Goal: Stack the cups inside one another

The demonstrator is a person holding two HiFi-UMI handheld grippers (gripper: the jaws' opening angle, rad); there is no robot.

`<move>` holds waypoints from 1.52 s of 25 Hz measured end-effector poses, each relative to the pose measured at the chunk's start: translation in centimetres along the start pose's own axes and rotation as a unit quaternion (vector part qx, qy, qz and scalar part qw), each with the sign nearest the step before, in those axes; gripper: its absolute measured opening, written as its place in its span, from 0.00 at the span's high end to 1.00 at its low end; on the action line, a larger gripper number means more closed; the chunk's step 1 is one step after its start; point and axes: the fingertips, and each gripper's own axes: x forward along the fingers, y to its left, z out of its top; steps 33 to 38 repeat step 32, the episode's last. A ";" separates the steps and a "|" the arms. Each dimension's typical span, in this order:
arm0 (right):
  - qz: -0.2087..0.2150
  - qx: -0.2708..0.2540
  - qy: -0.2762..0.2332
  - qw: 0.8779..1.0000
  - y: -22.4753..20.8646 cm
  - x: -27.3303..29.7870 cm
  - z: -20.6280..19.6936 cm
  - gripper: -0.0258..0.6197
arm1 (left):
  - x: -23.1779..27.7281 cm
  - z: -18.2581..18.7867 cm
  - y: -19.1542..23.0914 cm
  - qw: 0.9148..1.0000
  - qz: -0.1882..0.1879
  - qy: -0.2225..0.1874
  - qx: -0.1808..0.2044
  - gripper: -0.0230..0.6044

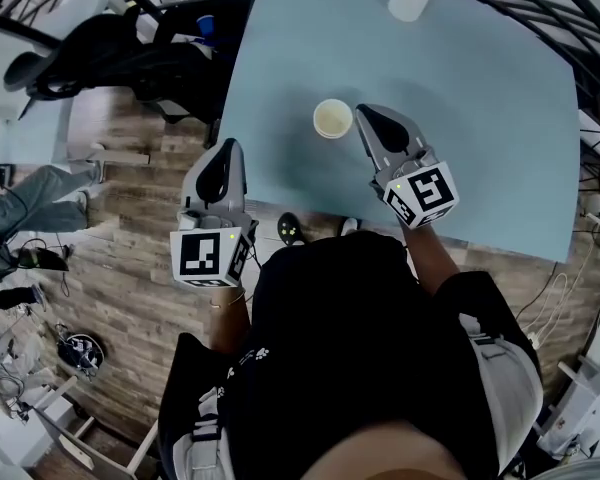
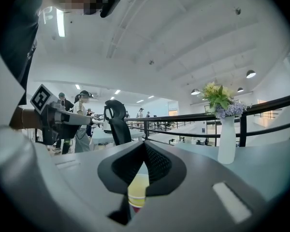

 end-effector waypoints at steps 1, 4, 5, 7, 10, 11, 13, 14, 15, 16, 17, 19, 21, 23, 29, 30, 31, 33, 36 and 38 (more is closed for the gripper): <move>0.000 0.000 0.000 1.000 0.0 0.0 0.0 0.94 | 0.0 0.0 0.0 1.000 0.000 0.001 0.000 0.98; 0.002 0.001 -0.002 1.000 0.2 0.1 0.0 0.94 | -0.2 -0.4 0.4 1.000 0.002 0.003 -0.003 0.98; 0.002 0.000 -0.002 1.000 0.3 0.1 0.0 0.94 | -0.2 -0.4 0.4 1.000 0.002 0.003 -0.003 0.98; 0.003 -0.002 0.000 1.000 0.3 0.0 0.0 0.94 | -0.2 -0.3 0.2 1.000 0.001 0.003 -0.001 0.98; 0.006 -0.005 0.003 1.000 0.4 0.0 -0.1 0.94 | -0.2 -0.3 0.1 1.000 0.000 0.003 0.001 0.98; 0.006 -0.004 0.003 1.000 0.4 0.0 -0.1 0.94 | -0.2 -0.2 0.1 1.000 -0.001 0.002 0.003 0.98; 0.007 -0.004 0.004 1.000 0.5 0.0 0.0 0.94 | -0.2 0.0 0.0 1.000 -0.002 0.001 0.004 0.98; 0.007 -0.005 0.004 1.000 0.5 -0.1 0.0 0.94 | -0.2 0.1 0.0 1.000 -0.001 0.000 0.004 0.98; 0.007 -0.005 0.005 1.000 0.5 -0.2 0.0 0.94 | -0.3 0.1 -0.1 1.000 -0.001 -0.001 0.003 0.98; 0.007 -0.005 0.005 1.000 0.5 -0.2 0.1 0.94 | -0.3 0.2 -0.1 1.000 -0.001 -0.002 0.002 0.98; 0.007 -0.005 0.005 1.000 0.5 -0.3 0.1 0.94 | -0.3 0.1 -0.1 1.000 0.000 -0.002 0.002 0.98; 0.007 -0.005 0.005 1.000 0.5 -0.4 0.0 0.94 | -0.5 -0.2 -0.1 1.000 0.001 0.001 0.000 0.98; 0.007 -0.004 0.005 1.000 0.5 -0.4 0.0 0.94 | -0.6 -0.4 -0.1 1.000 0.002 0.004 -0.004 0.98; 0.007 -0.004 0.005 1.000 0.6 -0.4 0.0 0.94 | -0.6 -0.4 0.0 1.000 0.003 0.003 -0.005 0.98; 0.005 -0.004 0.005 1.000 0.6 -0.2 -0.1 0.94 | -0.6 -0.6 0.2 1.000 0.002 0.005 -0.003 0.98; 0.005 -0.004 0.005 1.000 0.5 -0.2 -0.1 0.94 | -0.5 -0.5 0.2 1.000 0.003 0.004 -0.002 0.98; 0.004 -0.004 0.004 1.000 0.5 -0.3 -0.1 0.94 | -0.5 -0.4 0.2 1.000 0.003 0.002 -0.001 0.98; 0.004 -0.003 0.004 1.000 0.5 -0.3 -0.1 0.94 | -0.5 -0.4 0.1 1.000 0.003 0.000 0.000 0.98; 0.004 -0.003 0.004 1.000 0.5 -0.3 -0.1 0.94 | -0.5 -0.4 0.1 1.000 0.003 0.000 0.000 0.98; 0.004 -0.003 0.004 1.000 0.5 -0.3 -0.1 0.94 | -0.5 -0.4 0.1 1.000 0.003 0.000 0.000 0.98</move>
